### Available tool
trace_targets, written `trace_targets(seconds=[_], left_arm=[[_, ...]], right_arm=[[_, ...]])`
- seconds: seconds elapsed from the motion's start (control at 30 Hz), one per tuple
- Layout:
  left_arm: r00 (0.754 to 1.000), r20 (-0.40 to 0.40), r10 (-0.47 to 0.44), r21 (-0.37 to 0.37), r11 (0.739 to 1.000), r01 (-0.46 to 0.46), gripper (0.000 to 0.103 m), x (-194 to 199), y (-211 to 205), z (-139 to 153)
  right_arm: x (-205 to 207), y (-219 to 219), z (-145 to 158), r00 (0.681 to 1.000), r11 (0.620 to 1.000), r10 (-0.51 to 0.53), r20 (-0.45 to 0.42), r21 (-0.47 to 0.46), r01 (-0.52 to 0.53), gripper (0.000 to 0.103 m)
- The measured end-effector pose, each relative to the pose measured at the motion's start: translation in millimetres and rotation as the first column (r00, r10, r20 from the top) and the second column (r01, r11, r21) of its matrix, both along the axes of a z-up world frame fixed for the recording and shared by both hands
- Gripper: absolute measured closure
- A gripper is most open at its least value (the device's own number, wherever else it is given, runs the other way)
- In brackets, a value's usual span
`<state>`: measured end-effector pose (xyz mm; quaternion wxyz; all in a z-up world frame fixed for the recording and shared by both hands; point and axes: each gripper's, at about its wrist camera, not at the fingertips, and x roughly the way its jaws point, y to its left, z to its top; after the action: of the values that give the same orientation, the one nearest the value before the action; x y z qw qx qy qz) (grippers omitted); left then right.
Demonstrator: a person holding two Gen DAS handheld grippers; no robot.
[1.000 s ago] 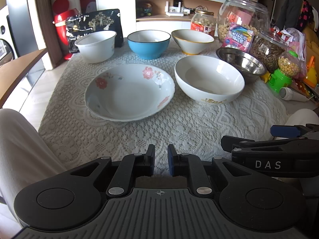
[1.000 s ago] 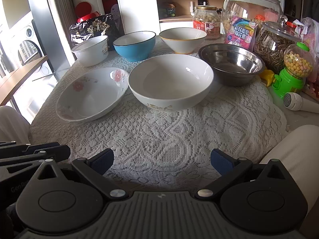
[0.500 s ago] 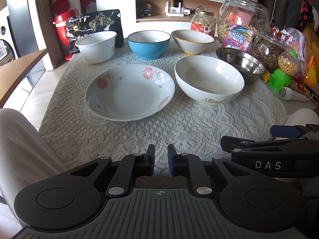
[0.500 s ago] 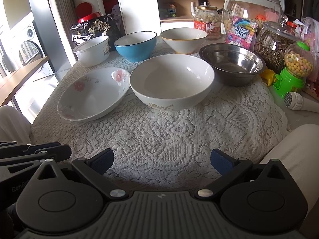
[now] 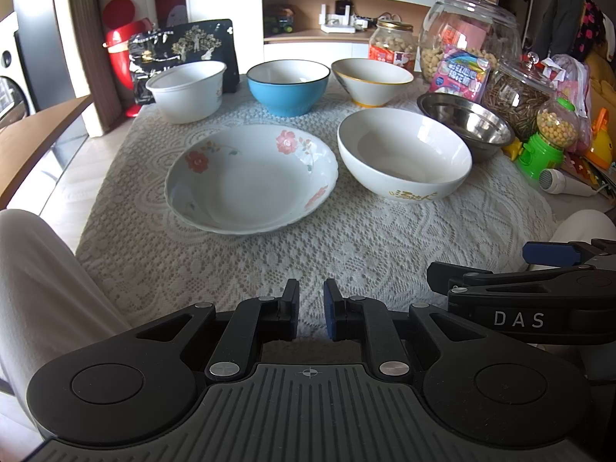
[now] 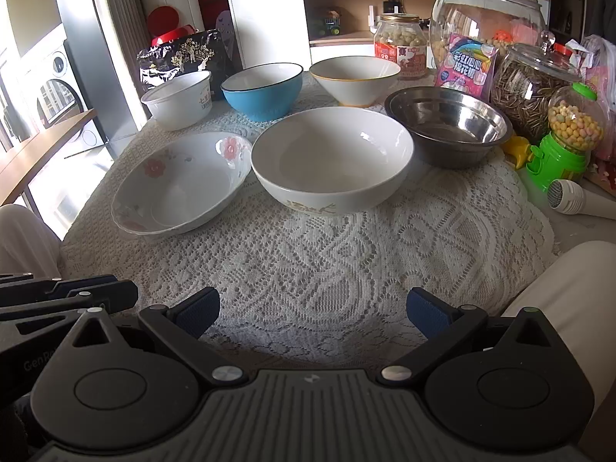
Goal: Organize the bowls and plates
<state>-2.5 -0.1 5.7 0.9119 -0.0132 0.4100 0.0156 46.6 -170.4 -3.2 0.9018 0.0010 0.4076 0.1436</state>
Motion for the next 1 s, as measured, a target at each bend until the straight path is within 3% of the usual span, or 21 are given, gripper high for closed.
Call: trace_targets(seconds=[1.0], left_arm=[[1.0,-0.002,0.001,0.0,1.0,-0.001,0.086,-1.6,0.8,1.0]], right_arm=[[1.1,-0.4,1.9,1.0,1.0,0.0,-0.005,0.002,0.0,0.0]])
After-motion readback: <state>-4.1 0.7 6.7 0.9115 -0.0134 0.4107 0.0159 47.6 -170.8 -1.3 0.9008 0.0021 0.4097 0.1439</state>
